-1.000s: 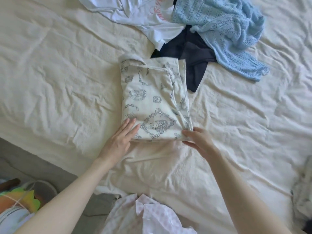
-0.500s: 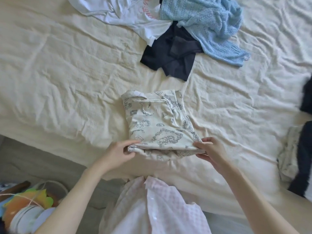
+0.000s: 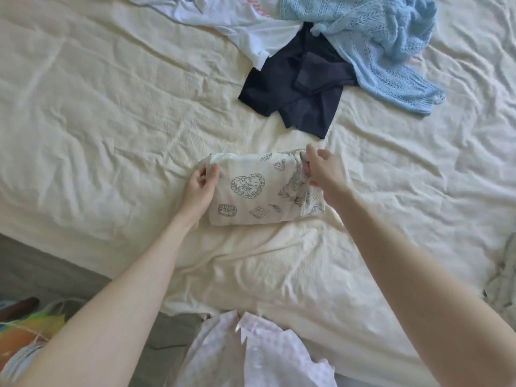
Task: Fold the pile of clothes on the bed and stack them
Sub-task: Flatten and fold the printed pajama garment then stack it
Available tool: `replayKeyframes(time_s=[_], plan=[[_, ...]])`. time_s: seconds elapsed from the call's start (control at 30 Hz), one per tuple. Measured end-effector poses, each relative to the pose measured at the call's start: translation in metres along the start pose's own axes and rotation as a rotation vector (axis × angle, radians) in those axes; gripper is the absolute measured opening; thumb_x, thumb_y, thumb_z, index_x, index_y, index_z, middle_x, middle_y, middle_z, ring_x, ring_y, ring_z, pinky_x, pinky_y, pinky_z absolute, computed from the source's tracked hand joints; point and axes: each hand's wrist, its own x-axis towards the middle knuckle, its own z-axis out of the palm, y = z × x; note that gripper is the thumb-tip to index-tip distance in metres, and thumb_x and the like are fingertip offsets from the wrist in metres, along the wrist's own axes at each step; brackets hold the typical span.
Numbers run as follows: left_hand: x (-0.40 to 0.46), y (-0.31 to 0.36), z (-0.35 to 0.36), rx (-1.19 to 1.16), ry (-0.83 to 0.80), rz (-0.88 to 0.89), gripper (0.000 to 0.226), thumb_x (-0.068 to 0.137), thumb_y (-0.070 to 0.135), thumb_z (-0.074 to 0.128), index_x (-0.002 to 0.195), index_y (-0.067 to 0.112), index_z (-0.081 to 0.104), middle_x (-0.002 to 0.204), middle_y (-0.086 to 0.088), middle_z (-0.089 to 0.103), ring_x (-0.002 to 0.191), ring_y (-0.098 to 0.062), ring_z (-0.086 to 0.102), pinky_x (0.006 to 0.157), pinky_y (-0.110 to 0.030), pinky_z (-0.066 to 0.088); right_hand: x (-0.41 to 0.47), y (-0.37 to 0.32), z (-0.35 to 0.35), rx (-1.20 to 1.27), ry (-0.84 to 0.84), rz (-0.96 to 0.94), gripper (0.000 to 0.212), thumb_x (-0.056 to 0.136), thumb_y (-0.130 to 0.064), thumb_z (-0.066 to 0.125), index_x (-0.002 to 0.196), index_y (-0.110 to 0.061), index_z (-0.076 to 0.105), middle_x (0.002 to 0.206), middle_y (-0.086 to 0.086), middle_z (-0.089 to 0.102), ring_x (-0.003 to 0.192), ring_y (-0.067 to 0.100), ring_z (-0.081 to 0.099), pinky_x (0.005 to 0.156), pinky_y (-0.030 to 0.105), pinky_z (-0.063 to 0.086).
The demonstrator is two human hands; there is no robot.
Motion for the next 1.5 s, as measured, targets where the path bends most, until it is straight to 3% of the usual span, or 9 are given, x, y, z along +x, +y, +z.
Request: replayKeyframes(time_s=[0.13,0.3,0.5,0.6,0.73,1.1,1.27,1.4,1.5], plan=[[-0.019,-0.024,0.002,0.25,0.1,0.096,0.023,0.088,0.038,0.06,0.102,0.023,0.052,0.082,0.017,0.059,0.069,0.02,0.054,0.056,-0.001,0.037,-0.026,0.025,0.019,-0.224,0.236,-0.441,0.048,0.096,-0.029,0.05,0.139,-0.01,0.042,0.129,0.013,0.05,0.119,0.023,0.046,0.096,0.023,0.032],[-0.025,-0.032,0.015,0.424,0.293,0.172,0.028,0.092,0.043,0.051,0.094,0.018,0.038,0.069,0.002,0.053,0.065,-0.017,0.054,0.057,-0.027,0.029,-0.052,0.059,0.047,-0.687,0.161,-0.931,0.047,0.093,-0.031,0.052,0.137,-0.014,0.05,0.146,0.017,0.041,0.138,0.037,0.033,0.11,0.055,0.025],[-0.017,-0.031,0.03,0.481,0.417,-0.066,0.041,0.094,0.04,0.049,0.118,0.007,0.04,0.119,-0.017,0.056,0.106,-0.036,0.055,0.074,-0.037,0.039,-0.007,0.068,0.064,-1.027,-0.053,-0.763,0.062,0.092,-0.061,0.032,0.147,-0.033,0.03,0.158,0.003,0.017,0.147,0.028,0.008,0.115,0.058,-0.003],[-0.023,-0.022,0.027,0.806,0.476,0.318,0.045,0.092,0.022,0.054,0.132,0.004,0.043,0.132,-0.02,0.046,0.122,-0.037,0.045,0.091,-0.047,0.042,-0.007,0.072,0.065,-1.001,-0.048,-0.802,0.064,0.089,-0.061,0.034,0.145,-0.03,0.035,0.157,0.008,0.021,0.146,0.031,0.013,0.114,0.061,0.004],[-0.017,-0.026,0.036,1.137,0.216,0.709,0.051,0.092,0.024,0.049,0.141,0.015,0.04,0.147,-0.023,0.033,0.136,-0.045,0.028,0.109,-0.06,0.026,0.003,0.072,0.053,-0.919,-0.044,-0.831,0.071,0.088,-0.065,0.033,0.149,-0.03,0.025,0.159,0.007,0.012,0.147,0.024,0.003,0.116,0.055,0.001],[0.025,-0.074,0.054,1.259,0.151,0.543,0.055,0.094,0.047,0.031,0.144,0.031,0.017,0.155,-0.012,0.021,0.142,-0.033,0.004,0.112,-0.058,0.003,0.048,0.095,0.063,-0.952,0.017,-0.701,0.065,0.09,-0.066,0.015,0.146,-0.038,0.0,0.159,0.003,-0.001,0.146,0.022,-0.007,0.118,0.048,-0.004],[0.019,-0.057,0.049,1.225,0.044,0.454,0.057,0.096,0.047,0.034,0.143,0.036,0.002,0.158,-0.005,0.001,0.14,-0.026,-0.019,0.112,-0.053,-0.012,0.041,0.08,0.055,-0.91,-0.1,-0.634,0.064,0.093,-0.06,0.025,0.149,-0.038,0.002,0.16,0.001,-0.007,0.146,0.02,-0.013,0.117,0.046,-0.01],[0.0,-0.034,0.034,0.922,-0.003,0.544,0.051,0.095,0.022,0.051,0.143,0.019,0.037,0.155,-0.01,0.022,0.145,-0.032,0.008,0.116,-0.053,0.007,0.024,0.063,0.034,-0.567,-0.174,-0.641,0.044,0.101,-0.033,0.037,0.144,-0.026,0.038,0.158,0.003,0.016,0.146,0.021,0.011,0.117,0.042,0.012],[-0.014,-0.026,0.02,0.63,0.151,0.523,0.049,0.09,0.008,0.059,0.137,0.007,0.045,0.145,-0.014,0.039,0.138,-0.026,0.03,0.114,-0.032,0.022,0.017,0.057,0.012,-0.293,0.021,-0.527,0.036,0.099,-0.028,0.047,0.131,-0.015,0.054,0.143,0.003,0.044,0.125,0.018,0.048,0.097,0.028,0.039]])
